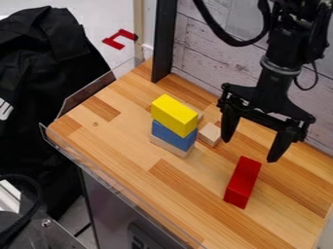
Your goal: Put the red arch to the top of yellow rectangle
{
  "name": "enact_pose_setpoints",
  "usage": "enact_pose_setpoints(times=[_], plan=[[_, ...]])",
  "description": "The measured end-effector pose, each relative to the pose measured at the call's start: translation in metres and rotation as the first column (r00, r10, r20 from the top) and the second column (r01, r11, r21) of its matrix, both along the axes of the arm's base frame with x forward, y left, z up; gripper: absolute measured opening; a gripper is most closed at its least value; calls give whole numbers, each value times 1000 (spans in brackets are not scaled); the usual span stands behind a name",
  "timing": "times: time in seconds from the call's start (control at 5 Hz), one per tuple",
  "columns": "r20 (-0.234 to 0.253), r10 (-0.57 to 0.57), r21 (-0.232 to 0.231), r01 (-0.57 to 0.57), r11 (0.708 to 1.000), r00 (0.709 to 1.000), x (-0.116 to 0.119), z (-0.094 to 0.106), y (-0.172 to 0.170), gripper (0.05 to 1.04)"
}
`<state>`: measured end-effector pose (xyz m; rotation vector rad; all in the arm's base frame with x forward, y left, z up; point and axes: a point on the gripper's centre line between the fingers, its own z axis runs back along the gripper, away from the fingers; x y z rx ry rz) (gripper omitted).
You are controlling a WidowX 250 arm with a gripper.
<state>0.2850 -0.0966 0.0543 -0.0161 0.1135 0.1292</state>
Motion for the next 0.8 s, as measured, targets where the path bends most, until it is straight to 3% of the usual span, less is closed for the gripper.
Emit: enact_pose_setpoints(times=[0.2, 0.8], plan=[[-40, -1, 9, 2, 1000, 999, -5, -11, 1, 999], [-15, -24, -44, 24, 999, 1000, 0, -23, -8, 999]])
